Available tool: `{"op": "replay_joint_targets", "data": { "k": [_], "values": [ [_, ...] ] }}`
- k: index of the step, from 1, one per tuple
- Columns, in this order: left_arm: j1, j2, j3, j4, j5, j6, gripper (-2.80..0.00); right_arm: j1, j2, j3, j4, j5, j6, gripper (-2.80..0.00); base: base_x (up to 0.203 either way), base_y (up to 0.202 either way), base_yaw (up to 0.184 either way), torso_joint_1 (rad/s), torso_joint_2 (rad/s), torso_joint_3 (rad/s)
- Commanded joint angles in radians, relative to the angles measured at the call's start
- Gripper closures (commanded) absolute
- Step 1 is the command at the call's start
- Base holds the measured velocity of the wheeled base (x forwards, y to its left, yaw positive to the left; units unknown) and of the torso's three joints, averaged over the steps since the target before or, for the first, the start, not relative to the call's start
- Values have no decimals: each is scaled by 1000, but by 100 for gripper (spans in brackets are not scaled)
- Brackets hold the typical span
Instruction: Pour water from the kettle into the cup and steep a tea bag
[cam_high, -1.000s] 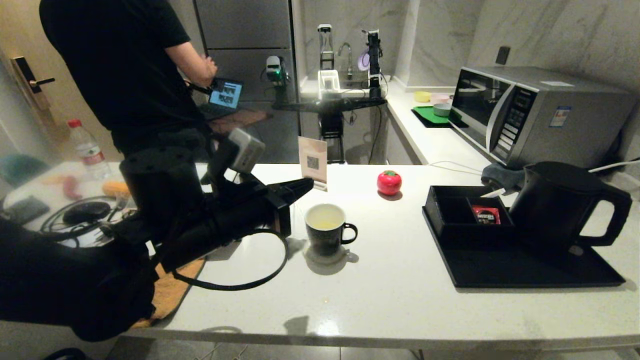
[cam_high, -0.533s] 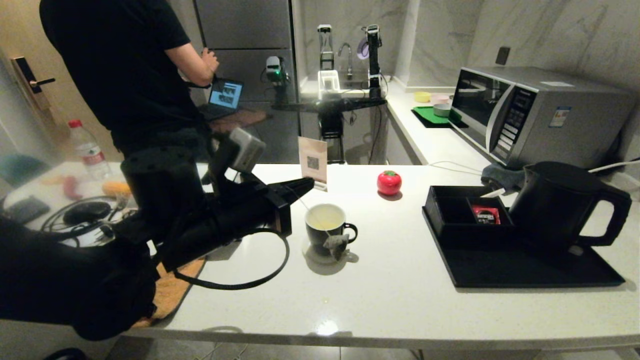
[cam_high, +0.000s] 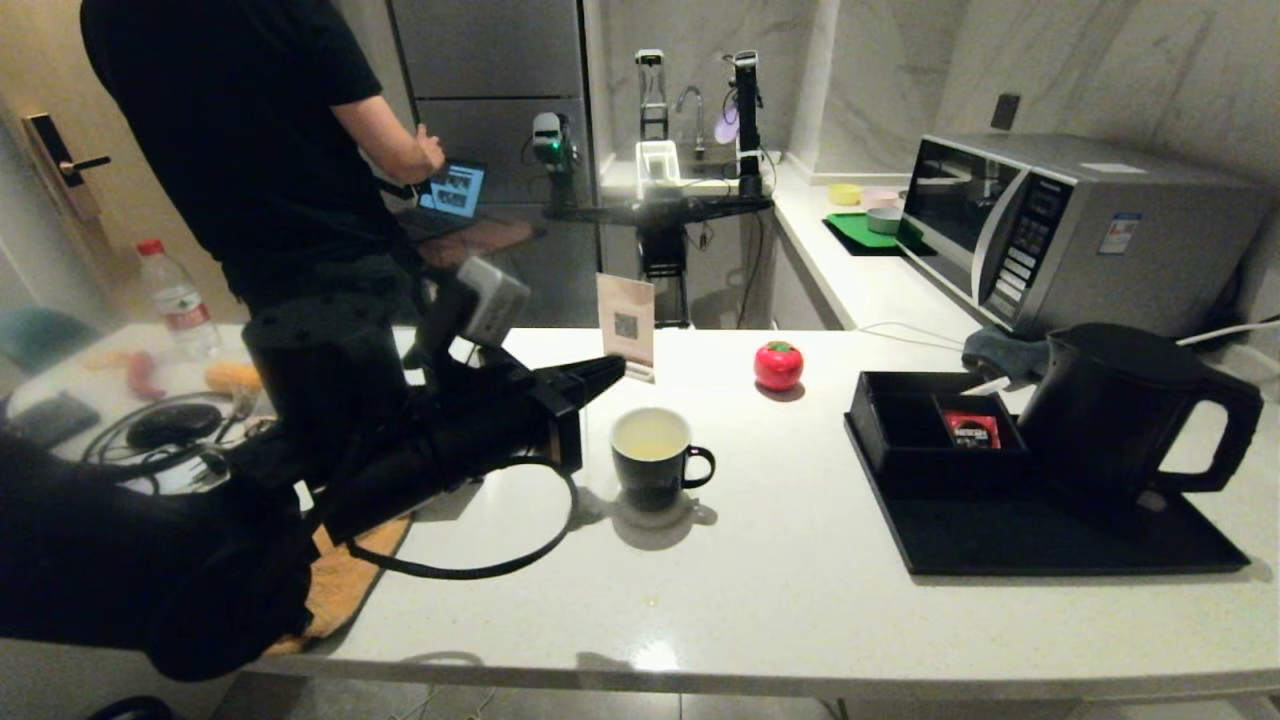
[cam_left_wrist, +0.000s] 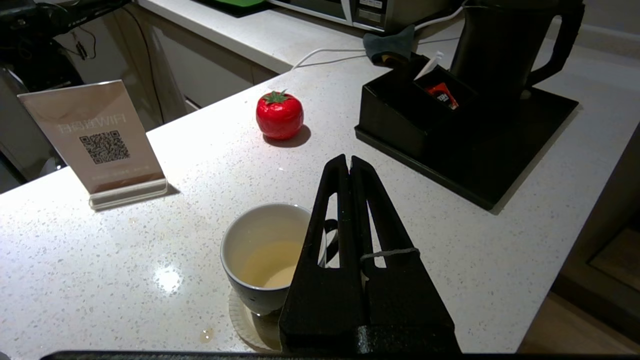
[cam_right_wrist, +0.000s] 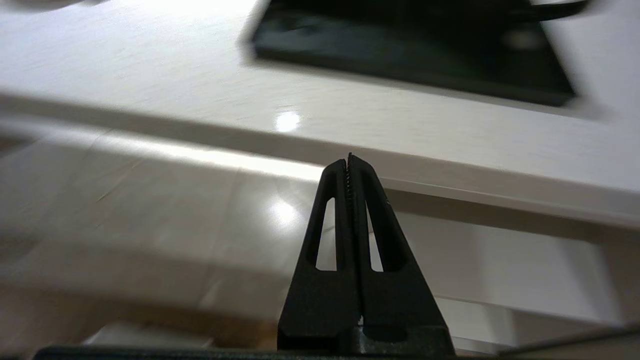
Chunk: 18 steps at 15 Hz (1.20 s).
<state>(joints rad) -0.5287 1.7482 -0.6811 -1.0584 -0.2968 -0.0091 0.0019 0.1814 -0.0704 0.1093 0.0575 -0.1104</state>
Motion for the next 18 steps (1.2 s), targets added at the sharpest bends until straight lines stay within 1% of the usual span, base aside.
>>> {"op": "replay_joint_targets", "data": {
  "k": [1,5,9,11,16,18],
  "values": [
    [0,-1,-2,-6,1,-1,0,1,-157,3,34,-38,-1,0,0,0,0,0,0,0],
    [3,1,-2,-6,0,-2,0,1,-181,4,53,-44,11,0,0,0,0,0,0,0],
    [4,0,2,-6,1,0,0,1,-181,8,50,-50,103,0,0,0,0,0,0,0],
    [7,-14,17,-6,1,1,0,1,-181,8,50,-50,103,0,0,0,0,0,0,0],
    [12,-73,110,-29,-2,1,0,1,-181,8,50,-50,104,0,0,0,0,0,0,0],
    [36,-78,109,-32,-10,2,0,0,-181,8,50,-50,104,0,0,0,0,0,0,0]
  ]
}}
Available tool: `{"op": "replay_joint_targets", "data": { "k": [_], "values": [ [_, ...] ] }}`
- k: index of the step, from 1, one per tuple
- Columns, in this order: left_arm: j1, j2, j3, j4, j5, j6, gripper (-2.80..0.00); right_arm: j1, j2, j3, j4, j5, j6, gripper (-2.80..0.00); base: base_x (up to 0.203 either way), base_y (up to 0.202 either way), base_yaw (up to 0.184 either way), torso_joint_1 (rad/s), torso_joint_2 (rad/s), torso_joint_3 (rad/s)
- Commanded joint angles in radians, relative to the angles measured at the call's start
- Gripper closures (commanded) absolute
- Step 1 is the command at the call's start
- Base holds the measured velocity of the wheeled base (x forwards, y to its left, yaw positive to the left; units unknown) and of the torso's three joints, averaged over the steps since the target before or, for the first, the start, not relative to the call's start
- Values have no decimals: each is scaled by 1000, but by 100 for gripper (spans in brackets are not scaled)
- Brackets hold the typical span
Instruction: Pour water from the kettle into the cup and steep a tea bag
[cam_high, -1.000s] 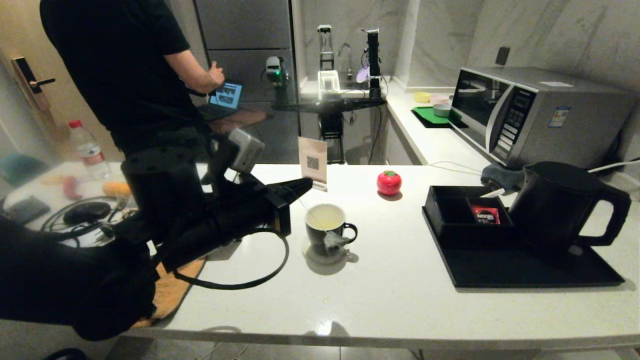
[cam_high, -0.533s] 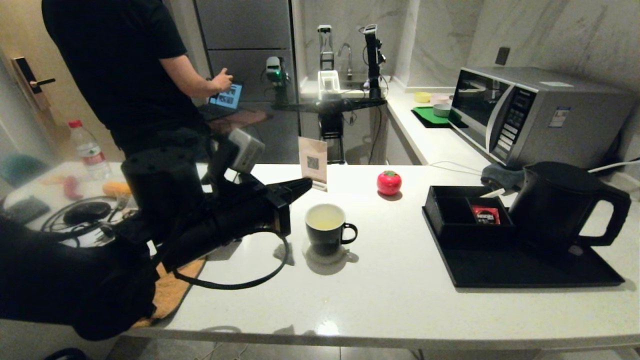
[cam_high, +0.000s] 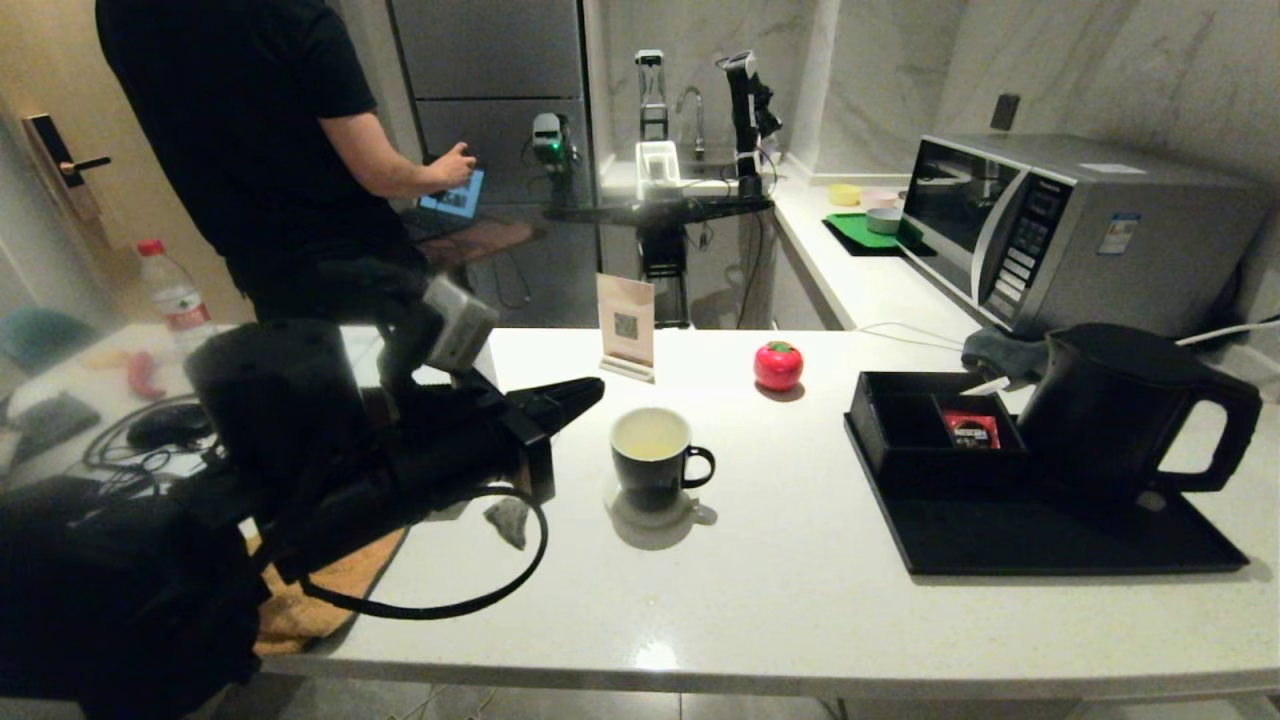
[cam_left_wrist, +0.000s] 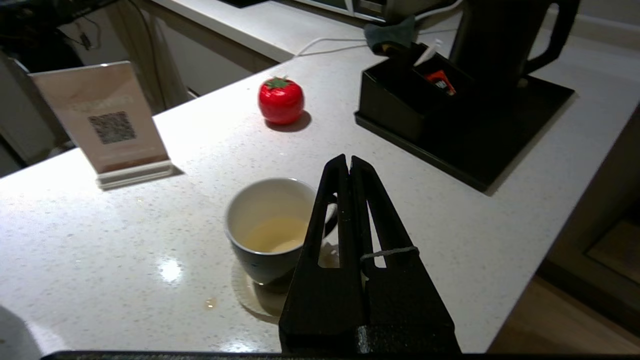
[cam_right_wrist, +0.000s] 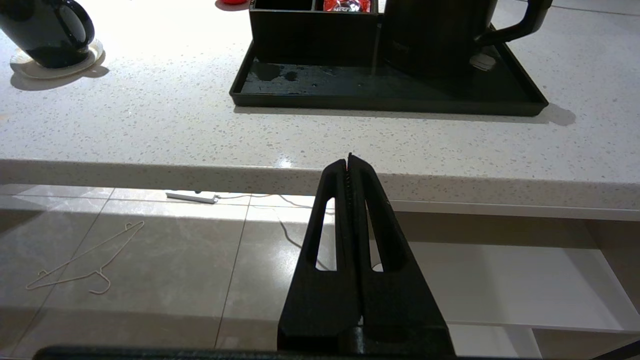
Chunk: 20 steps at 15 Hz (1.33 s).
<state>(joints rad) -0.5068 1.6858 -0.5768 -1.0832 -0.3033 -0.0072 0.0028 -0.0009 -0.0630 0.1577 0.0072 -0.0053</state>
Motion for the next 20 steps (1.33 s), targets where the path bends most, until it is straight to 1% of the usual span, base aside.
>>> {"op": "replay_joint_targets", "data": {
  "k": [1,3,8,10,12,16,20],
  "values": [
    [21,-13,9,-11,-6,4,0,0,1,0,2,0,-1,0,0,0,0,0,0,0],
    [22,7,7,-42,-7,2,0,0,1,0,2,0,-1,0,0,0,0,0,0,0],
    [35,115,0,-172,-7,-2,0,0,1,0,2,0,-1,0,0,0,0,0,0,0],
    [36,151,-22,-209,7,1,0,0,1,0,2,0,-1,0,0,0,0,0,0,0],
    [32,156,-65,-206,28,4,0,0,1,0,2,0,-1,0,0,0,0,0,0,0],
    [28,170,-144,-189,103,18,0,0,1,0,2,0,-1,0,0,0,0,0,0,0],
    [32,202,-282,-86,111,18,0,0,1,0,2,0,-1,0,0,0,0,0,0,0]
  ]
}}
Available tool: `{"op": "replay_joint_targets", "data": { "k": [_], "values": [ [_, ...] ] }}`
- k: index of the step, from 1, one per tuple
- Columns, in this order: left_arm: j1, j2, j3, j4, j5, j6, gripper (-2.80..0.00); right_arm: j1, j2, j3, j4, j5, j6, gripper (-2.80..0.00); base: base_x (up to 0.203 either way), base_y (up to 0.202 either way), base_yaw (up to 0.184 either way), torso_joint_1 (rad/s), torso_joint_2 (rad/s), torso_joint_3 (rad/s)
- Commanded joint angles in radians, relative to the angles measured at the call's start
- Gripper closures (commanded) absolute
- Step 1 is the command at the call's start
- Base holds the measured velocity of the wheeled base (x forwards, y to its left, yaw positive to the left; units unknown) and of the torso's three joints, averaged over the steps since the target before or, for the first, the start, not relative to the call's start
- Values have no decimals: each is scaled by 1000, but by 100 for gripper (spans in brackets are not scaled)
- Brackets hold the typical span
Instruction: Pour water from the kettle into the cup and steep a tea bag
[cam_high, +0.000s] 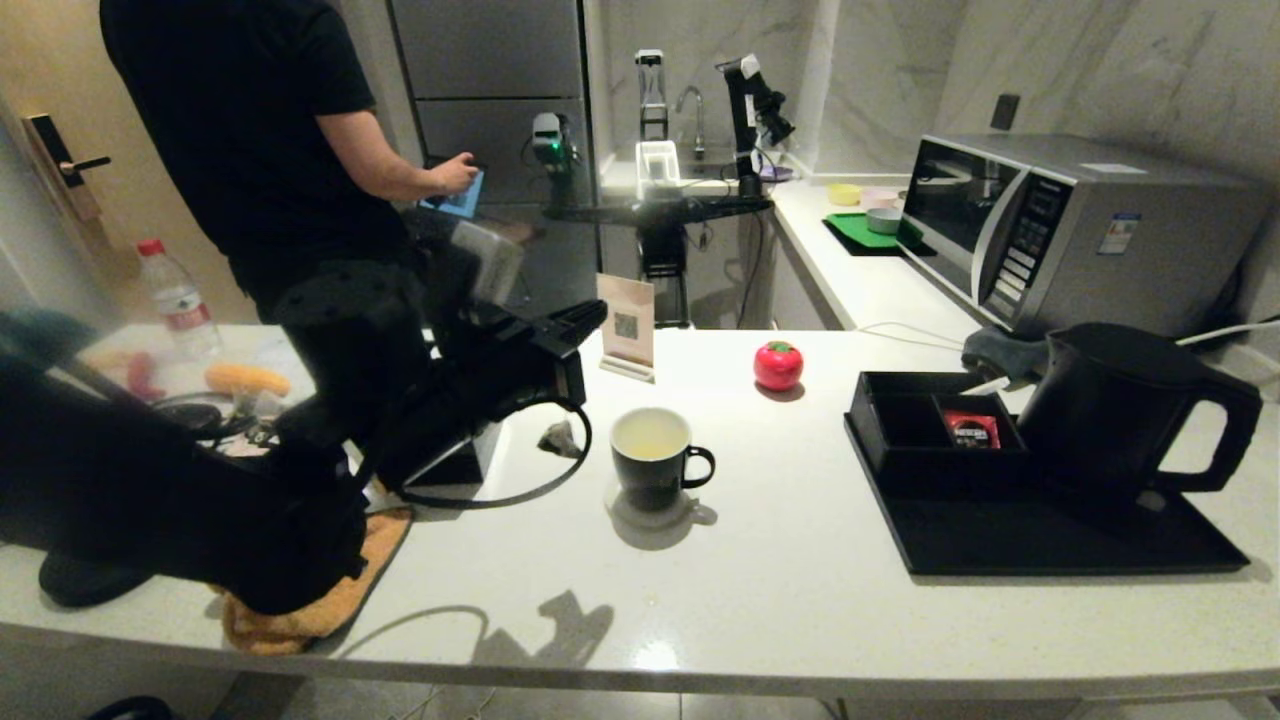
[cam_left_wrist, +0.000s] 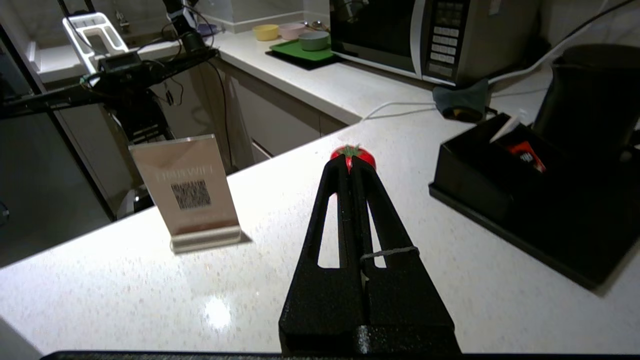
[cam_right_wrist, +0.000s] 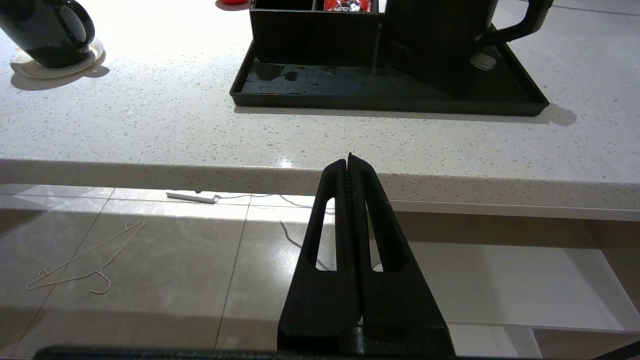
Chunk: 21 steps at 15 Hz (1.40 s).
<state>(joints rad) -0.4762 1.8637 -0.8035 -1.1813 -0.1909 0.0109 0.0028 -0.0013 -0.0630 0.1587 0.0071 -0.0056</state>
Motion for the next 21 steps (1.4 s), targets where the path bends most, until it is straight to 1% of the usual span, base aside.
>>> {"op": "replay_joint_targets", "data": {
  "k": [1,4,8,13,21],
  "values": [
    [2,40,-99,37,-1,0,0,0,1,0,1,1,-1,0,0,0,0,0,0,0],
    [2,86,-182,102,-1,0,0,-1,1,0,1,1,-1,0,0,0,0,0,0,0],
    [1,133,-229,120,1,12,0,-1,1,0,1,1,-1,0,0,0,0,0,0,0],
    [-1,219,-347,168,-1,21,0,0,1,0,1,1,-1,0,0,0,0,0,0,0],
    [-4,320,-361,157,-7,21,0,0,1,0,1,1,-1,0,0,0,0,0,0,0]
  ]
}}
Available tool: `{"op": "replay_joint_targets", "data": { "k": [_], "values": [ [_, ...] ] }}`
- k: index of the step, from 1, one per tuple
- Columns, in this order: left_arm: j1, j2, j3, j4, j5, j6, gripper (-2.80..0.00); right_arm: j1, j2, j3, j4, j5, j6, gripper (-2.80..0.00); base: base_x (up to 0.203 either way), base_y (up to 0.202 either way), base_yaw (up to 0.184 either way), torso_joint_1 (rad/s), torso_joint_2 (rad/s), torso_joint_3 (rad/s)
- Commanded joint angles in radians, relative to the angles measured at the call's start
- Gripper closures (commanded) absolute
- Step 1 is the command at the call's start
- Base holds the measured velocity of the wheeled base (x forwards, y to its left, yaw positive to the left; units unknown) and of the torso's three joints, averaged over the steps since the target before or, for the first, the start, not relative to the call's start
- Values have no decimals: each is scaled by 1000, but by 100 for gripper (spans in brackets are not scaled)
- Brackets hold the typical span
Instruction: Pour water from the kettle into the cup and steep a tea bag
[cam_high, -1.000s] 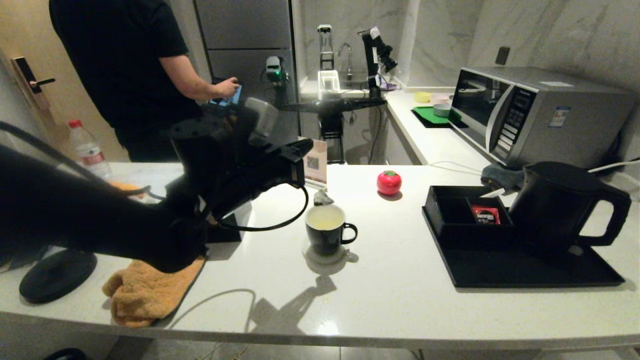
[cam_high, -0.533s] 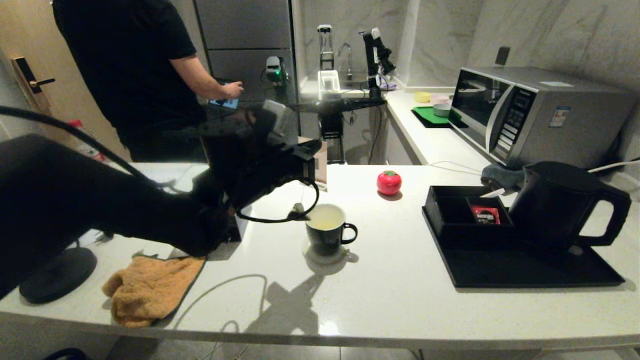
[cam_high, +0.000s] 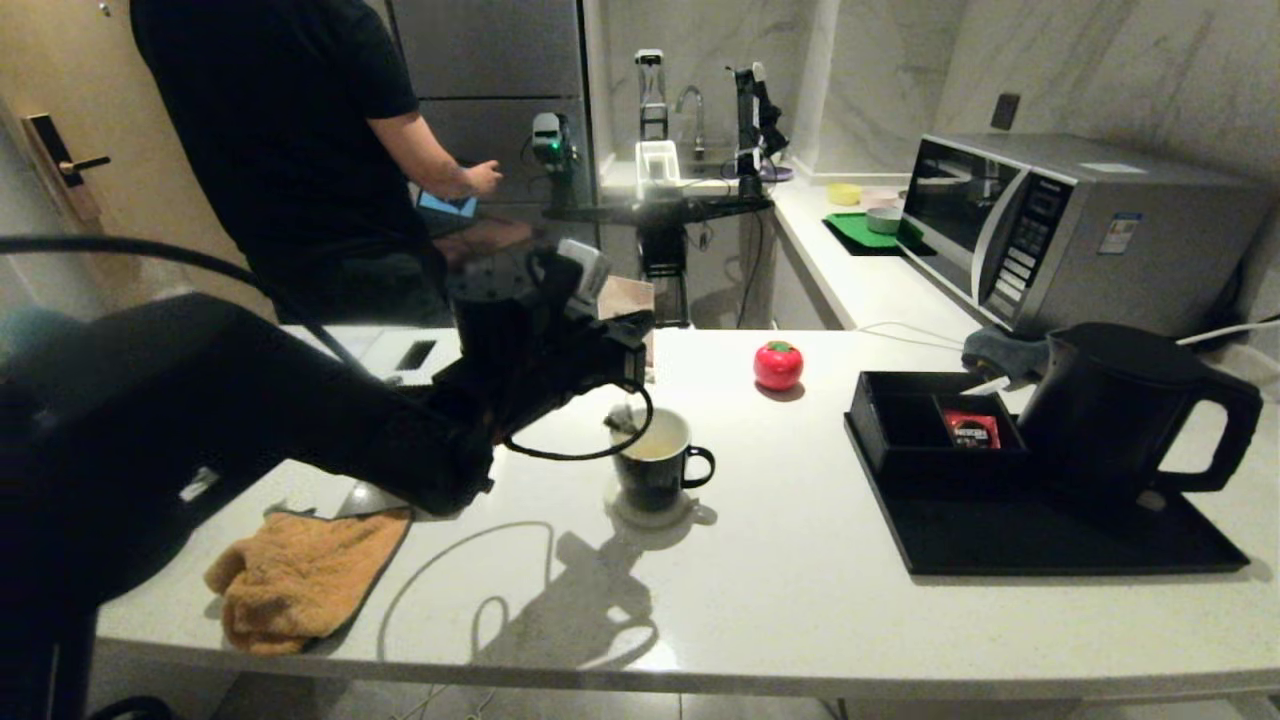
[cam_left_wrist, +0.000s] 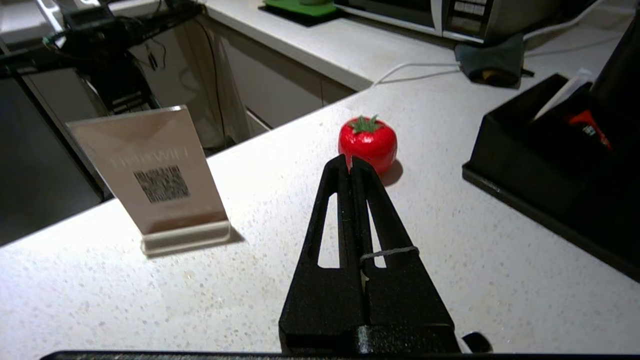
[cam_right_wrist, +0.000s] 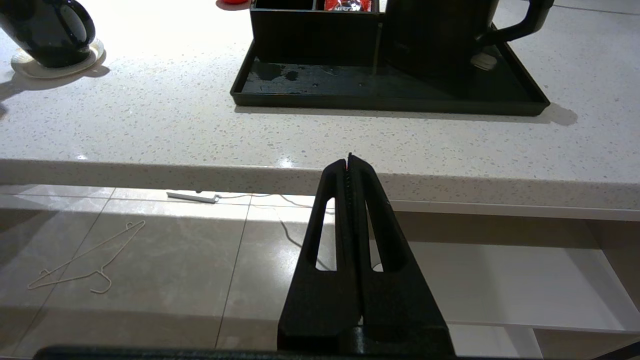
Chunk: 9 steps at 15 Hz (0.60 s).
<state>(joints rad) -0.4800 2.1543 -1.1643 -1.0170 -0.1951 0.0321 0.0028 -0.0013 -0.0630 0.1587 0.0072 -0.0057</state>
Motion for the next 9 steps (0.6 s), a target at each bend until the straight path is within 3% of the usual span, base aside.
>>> {"op": "replay_joint_targets", "data": {
  "k": [1,9],
  "values": [
    [0,39,0,-10,-5,0,0,-1,1,0,1,0,0,0,0,0,0,0,0,0],
    [-16,84,-9,-23,-7,0,0,0,1,0,1,0,0,0,0,0,0,0,0,0]
  ]
}}
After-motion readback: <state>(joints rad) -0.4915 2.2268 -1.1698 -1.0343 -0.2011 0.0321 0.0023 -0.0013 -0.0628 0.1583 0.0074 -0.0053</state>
